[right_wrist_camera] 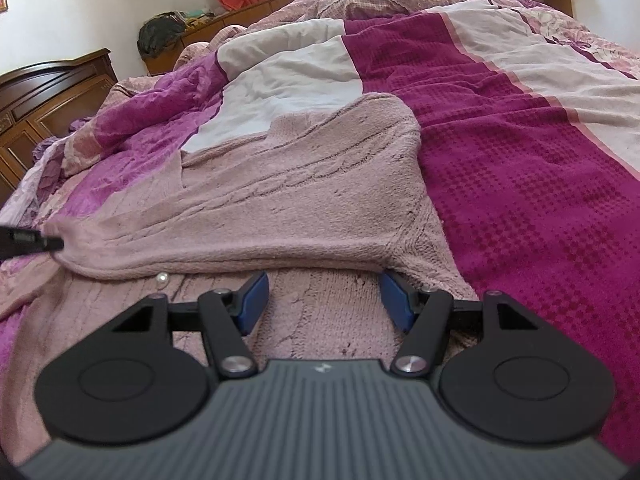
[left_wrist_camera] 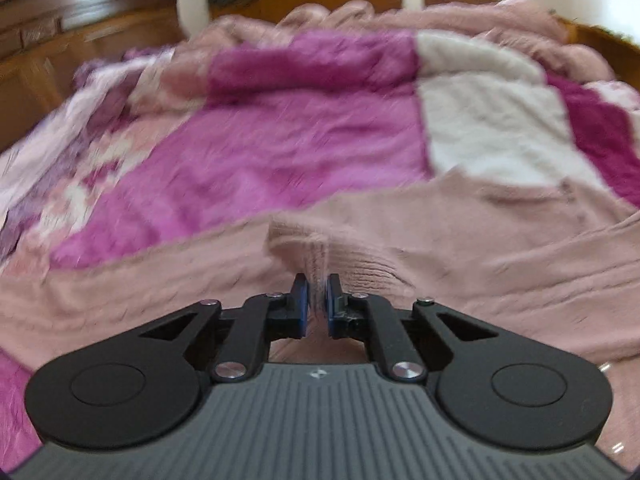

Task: Fold small clothes

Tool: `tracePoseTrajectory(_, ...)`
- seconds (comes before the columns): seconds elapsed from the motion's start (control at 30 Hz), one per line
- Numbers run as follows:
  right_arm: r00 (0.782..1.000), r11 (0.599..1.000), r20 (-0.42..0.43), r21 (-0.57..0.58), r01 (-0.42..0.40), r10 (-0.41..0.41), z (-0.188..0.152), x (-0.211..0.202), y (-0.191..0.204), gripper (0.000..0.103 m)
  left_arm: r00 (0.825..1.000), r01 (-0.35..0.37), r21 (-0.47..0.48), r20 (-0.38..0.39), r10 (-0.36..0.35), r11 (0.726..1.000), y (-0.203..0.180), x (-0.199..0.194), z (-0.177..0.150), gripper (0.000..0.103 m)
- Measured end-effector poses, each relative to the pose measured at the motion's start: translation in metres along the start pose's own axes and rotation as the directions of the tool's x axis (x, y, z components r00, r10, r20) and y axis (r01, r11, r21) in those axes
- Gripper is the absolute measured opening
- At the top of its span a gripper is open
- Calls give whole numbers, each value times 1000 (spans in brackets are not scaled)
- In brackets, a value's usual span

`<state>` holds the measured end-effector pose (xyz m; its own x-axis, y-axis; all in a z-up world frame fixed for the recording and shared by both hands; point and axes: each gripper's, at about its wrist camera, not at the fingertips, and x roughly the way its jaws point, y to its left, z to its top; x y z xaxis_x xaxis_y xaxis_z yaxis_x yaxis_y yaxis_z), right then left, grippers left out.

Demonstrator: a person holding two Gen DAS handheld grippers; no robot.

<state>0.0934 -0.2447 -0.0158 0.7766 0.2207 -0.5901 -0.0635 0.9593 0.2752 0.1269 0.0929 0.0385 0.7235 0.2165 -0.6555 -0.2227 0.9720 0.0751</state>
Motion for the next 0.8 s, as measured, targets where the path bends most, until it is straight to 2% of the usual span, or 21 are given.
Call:
tracePoseTrajectory(0.07,1000,1000,-4,4,0,0,1,0,0,63,999,9,-27,-40,-10,1000,13,7,-6,12)
tracePoseTrajectory(0.1,1000,1000,-6,6,0,0,1,-1,0,63,999,14,-38,-52,-16,999,18,9,-10,20)
tracePoseTrajectory(0.13,1000,1000,-7,8,0,0,2,-1,0,63,998,15,-42,-54,-17,999,23,9,-13,23)
tracePoseTrajectory(0.2,1000,1000,-11,11,1,-1,2,-2,0,63,999,2,-35,-50,-3,999,29,6,-17,42)
tracePoseTrajectory(0.27,1000,1000,-17,16,4,-3,3,-3,1,64,999,-14,-40,-49,12,999,37,0,-19,50)
tracePoseTrajectory(0.47,999,998,-29,53,-20,22,6,-14,1,64,997,-8,-120,-71,-1,993,71,-26,-23,53)
tracePoseTrajectory(0.63,999,997,-27,68,-42,44,7,-29,5,64,995,-73,-230,-80,56,970,120,-42,-29,56)
tracePoseTrajectory(0.8,998,996,-17,67,-55,56,6,-45,9,65,984,-170,-327,-100,145,930,170,-51,-38,64)
